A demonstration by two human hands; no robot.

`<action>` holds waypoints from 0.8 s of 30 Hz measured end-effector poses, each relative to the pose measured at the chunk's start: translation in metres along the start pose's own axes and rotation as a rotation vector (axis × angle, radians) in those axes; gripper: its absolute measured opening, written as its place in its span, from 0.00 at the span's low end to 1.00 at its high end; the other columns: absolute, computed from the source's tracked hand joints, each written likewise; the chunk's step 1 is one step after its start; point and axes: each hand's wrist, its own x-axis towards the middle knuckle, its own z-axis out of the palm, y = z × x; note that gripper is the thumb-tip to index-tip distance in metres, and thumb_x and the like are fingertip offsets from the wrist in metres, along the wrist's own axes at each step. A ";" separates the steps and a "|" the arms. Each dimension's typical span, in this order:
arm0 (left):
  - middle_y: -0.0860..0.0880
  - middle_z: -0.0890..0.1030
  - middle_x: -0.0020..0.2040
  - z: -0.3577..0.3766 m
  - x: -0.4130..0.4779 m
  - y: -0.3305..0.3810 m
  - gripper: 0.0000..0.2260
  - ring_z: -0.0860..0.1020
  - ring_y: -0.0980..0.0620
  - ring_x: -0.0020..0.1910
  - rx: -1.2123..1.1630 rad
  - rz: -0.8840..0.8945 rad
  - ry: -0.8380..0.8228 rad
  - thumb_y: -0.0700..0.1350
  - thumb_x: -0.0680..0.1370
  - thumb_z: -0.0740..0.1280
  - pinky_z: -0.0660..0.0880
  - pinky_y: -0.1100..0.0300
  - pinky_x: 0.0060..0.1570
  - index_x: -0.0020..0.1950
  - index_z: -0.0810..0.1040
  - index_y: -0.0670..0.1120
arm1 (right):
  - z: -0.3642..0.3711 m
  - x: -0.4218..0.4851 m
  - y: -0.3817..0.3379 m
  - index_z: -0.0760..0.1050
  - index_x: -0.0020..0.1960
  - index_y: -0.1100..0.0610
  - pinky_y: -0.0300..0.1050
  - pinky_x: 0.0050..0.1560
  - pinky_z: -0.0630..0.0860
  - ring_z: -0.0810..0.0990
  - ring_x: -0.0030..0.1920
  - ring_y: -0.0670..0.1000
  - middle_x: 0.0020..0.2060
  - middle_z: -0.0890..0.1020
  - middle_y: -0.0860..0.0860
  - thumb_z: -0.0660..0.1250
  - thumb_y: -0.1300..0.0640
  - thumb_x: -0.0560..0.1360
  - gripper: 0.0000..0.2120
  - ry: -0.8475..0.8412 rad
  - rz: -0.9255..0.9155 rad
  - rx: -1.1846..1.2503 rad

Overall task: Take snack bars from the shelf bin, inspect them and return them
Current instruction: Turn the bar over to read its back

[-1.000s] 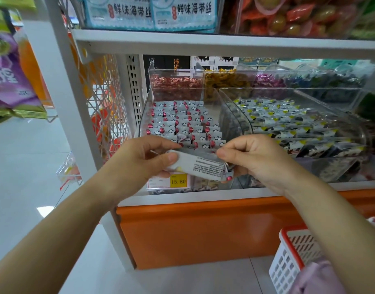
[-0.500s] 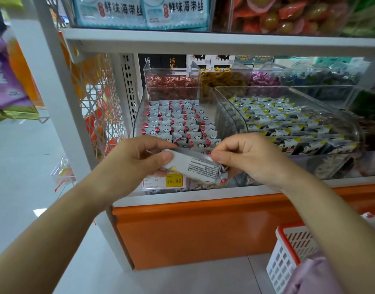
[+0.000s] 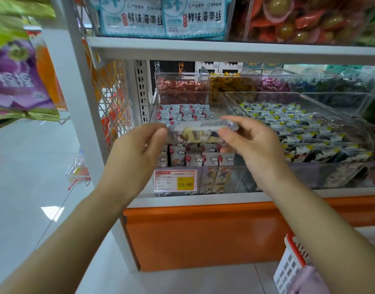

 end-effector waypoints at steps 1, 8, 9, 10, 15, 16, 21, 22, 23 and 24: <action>0.55 0.79 0.55 -0.003 0.001 -0.004 0.15 0.76 0.58 0.53 0.210 0.107 0.023 0.50 0.81 0.56 0.72 0.61 0.52 0.62 0.77 0.47 | 0.001 0.004 0.000 0.76 0.55 0.51 0.36 0.37 0.79 0.82 0.36 0.45 0.44 0.82 0.51 0.69 0.59 0.73 0.11 0.041 0.008 0.022; 0.52 0.53 0.77 0.000 -0.009 -0.031 0.29 0.42 0.51 0.76 0.828 0.209 -0.324 0.60 0.79 0.39 0.41 0.41 0.72 0.76 0.57 0.51 | 0.013 0.018 0.000 0.75 0.52 0.55 0.43 0.40 0.80 0.81 0.41 0.47 0.43 0.81 0.52 0.69 0.58 0.73 0.08 0.001 -0.082 -0.190; 0.52 0.53 0.78 -0.001 -0.010 -0.032 0.29 0.41 0.50 0.76 0.849 0.214 -0.324 0.61 0.79 0.37 0.41 0.41 0.72 0.76 0.57 0.51 | 0.016 0.020 -0.002 0.75 0.51 0.54 0.44 0.42 0.79 0.80 0.42 0.47 0.42 0.80 0.49 0.69 0.57 0.73 0.08 -0.024 -0.120 -0.251; 0.52 0.53 0.78 -0.002 -0.010 -0.032 0.30 0.41 0.50 0.76 0.861 0.219 -0.326 0.61 0.79 0.37 0.41 0.41 0.72 0.76 0.58 0.51 | 0.019 0.021 -0.005 0.75 0.51 0.53 0.41 0.43 0.76 0.79 0.42 0.43 0.41 0.79 0.45 0.70 0.57 0.73 0.08 -0.045 -0.161 -0.306; 0.49 0.56 0.77 -0.004 -0.009 -0.030 0.33 0.44 0.47 0.77 0.875 0.253 -0.359 0.63 0.77 0.39 0.45 0.40 0.72 0.74 0.63 0.47 | 0.037 0.033 -0.015 0.76 0.52 0.54 0.24 0.40 0.65 0.71 0.40 0.35 0.41 0.71 0.39 0.72 0.53 0.71 0.12 -0.205 -0.293 -0.598; 0.49 0.55 0.77 -0.004 -0.008 -0.029 0.33 0.43 0.47 0.77 0.871 0.249 -0.368 0.62 0.76 0.39 0.45 0.40 0.72 0.74 0.63 0.47 | 0.040 0.034 -0.015 0.77 0.54 0.56 0.22 0.41 0.64 0.70 0.41 0.36 0.42 0.70 0.40 0.72 0.52 0.71 0.14 -0.220 -0.300 -0.628; 0.51 0.49 0.78 -0.004 -0.006 -0.033 0.32 0.37 0.50 0.76 0.870 0.239 -0.364 0.62 0.76 0.39 0.45 0.44 0.73 0.75 0.57 0.49 | 0.048 0.036 -0.013 0.78 0.57 0.57 0.39 0.46 0.67 0.71 0.49 0.45 0.49 0.76 0.49 0.73 0.49 0.69 0.20 -0.298 -0.301 -0.766; 0.51 0.48 0.78 -0.004 -0.006 -0.033 0.32 0.37 0.50 0.76 0.858 0.239 -0.363 0.62 0.76 0.40 0.46 0.45 0.73 0.75 0.57 0.49 | 0.050 0.036 -0.011 0.78 0.57 0.56 0.41 0.48 0.67 0.72 0.51 0.47 0.51 0.78 0.50 0.73 0.49 0.69 0.20 -0.320 -0.303 -0.788; 0.51 0.48 0.78 -0.003 -0.005 -0.034 0.32 0.37 0.50 0.76 0.848 0.240 -0.364 0.62 0.76 0.40 0.46 0.45 0.73 0.75 0.57 0.49 | 0.051 0.035 -0.008 0.79 0.56 0.55 0.44 0.50 0.67 0.72 0.53 0.49 0.51 0.79 0.50 0.72 0.47 0.69 0.18 -0.342 -0.311 -0.820; 0.51 0.48 0.78 -0.003 -0.005 -0.034 0.32 0.37 0.50 0.76 0.844 0.243 -0.364 0.62 0.76 0.40 0.46 0.45 0.73 0.75 0.57 0.49 | 0.053 0.033 -0.005 0.80 0.55 0.52 0.46 0.52 0.66 0.70 0.54 0.50 0.50 0.79 0.49 0.70 0.46 0.70 0.16 -0.375 -0.332 -0.872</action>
